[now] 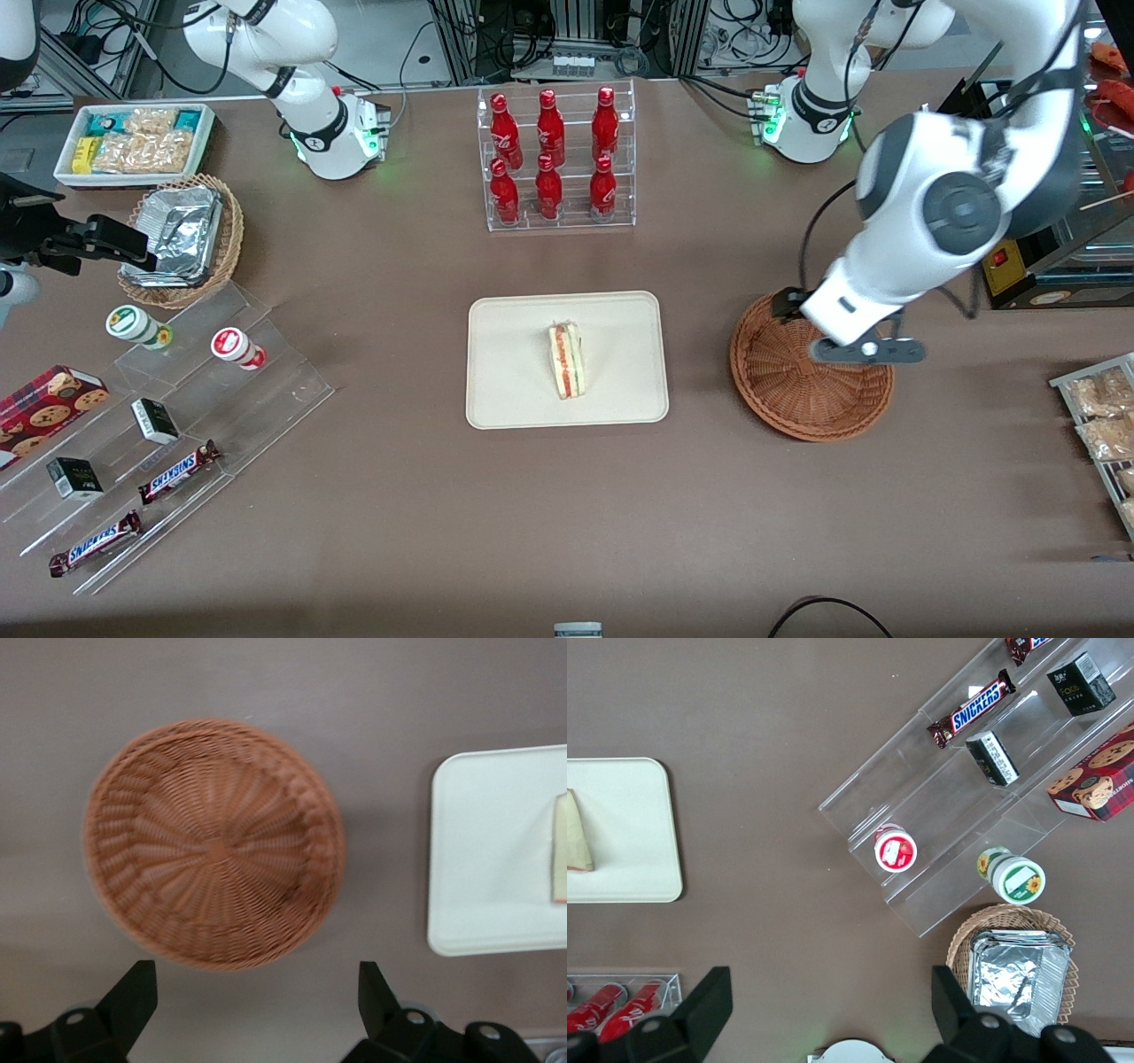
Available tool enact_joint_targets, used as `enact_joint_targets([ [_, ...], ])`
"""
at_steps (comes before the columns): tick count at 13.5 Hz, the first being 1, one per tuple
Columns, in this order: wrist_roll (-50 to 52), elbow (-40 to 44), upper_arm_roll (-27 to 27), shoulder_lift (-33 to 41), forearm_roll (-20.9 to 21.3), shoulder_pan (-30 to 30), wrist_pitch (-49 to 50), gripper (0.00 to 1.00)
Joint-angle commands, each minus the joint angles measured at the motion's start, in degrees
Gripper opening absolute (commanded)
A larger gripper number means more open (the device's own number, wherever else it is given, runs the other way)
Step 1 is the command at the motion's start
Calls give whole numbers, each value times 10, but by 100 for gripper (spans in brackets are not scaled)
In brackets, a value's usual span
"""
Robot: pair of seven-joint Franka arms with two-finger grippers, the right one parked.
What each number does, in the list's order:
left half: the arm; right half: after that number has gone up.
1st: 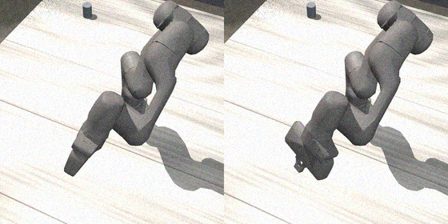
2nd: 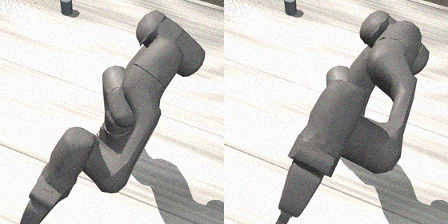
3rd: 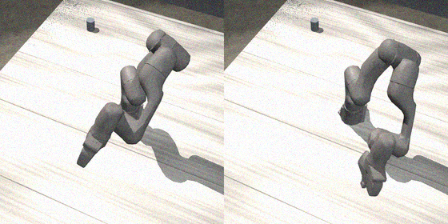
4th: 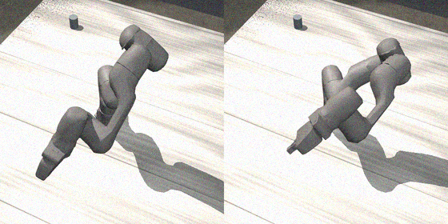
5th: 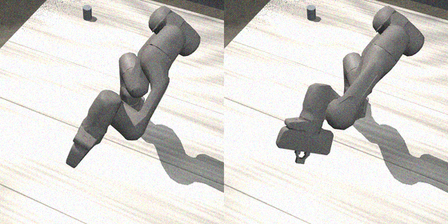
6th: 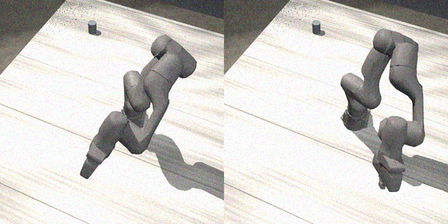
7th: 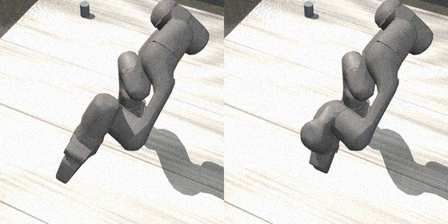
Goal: Place sandwich from basket to tray
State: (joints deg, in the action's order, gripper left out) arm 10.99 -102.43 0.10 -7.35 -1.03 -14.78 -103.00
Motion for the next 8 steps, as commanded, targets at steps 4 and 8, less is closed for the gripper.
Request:
enact_joint_targets([
  [4,-130,-3,-71,74,0,138,68,100],
  [8,-172,94,-72,71,2,181,154,100],
])
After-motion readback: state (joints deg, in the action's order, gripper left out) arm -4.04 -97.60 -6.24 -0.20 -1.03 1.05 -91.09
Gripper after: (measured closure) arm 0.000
